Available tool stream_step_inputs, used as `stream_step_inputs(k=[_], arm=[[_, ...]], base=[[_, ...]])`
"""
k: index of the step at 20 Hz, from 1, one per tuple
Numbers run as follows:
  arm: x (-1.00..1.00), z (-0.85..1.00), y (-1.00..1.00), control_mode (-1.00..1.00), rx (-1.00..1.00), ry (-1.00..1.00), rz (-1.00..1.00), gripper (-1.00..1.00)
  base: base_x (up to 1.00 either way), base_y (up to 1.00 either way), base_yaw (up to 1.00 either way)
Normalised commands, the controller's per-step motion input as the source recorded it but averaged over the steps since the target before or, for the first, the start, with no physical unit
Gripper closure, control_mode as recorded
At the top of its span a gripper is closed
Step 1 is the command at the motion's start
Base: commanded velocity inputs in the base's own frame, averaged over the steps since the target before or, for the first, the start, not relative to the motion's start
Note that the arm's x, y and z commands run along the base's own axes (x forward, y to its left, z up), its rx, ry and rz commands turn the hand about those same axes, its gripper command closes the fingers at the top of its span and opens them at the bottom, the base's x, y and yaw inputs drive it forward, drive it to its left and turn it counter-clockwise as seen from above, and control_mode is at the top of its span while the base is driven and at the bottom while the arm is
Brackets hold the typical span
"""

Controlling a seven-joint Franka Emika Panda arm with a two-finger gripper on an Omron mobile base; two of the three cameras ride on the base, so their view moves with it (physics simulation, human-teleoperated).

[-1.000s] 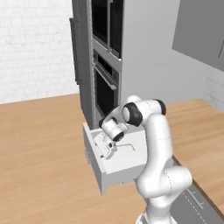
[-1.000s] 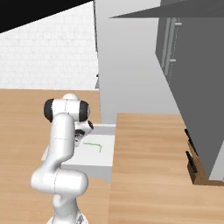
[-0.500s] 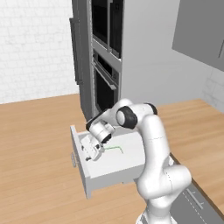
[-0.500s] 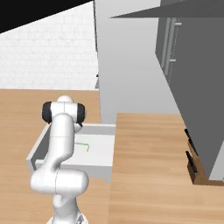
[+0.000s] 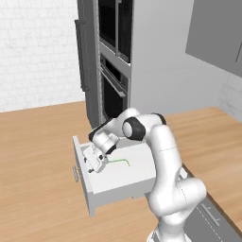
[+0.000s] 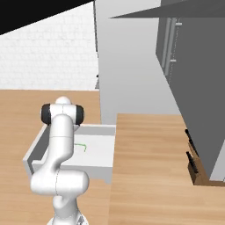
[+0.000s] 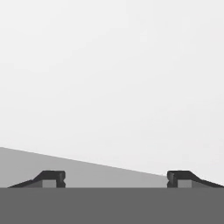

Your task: Take a straw from the drawer in front and place it inside the glass cup on the dining counter.

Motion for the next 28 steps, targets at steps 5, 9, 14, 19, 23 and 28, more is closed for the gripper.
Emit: stream_step_inputs(k=[5, 9, 14, 19, 23, 28], arm=[[-0.32, 0.37, -0.25, -1.0, -0.1, -0.15, 0.0, -1.0], [-0.29, 0.79, -0.51, -1.0, -0.19, -0.21, 0.01, -1.0], [-0.26, 0.55, -0.47, -1.0, -0.23, -0.29, 0.07, -1.0], [-0.14, 0.36, -0.53, -1.0, -0.08, -0.07, 0.14, -1.0], [-0.03, 0.3, -0.68, -1.0, 0.0, 0.0, 0.15, -1.0], [-0.01, 0.34, -0.72, -1.0, 0.0, 0.01, 0.18, -1.0]], base=[[0.0, 0.0, 0.0], [0.0, 0.0, 0.0], [0.0, 0.0, 0.0], [0.0, 0.0, 0.0], [0.0, 0.0, 0.0], [0.0, 0.0, 0.0]])
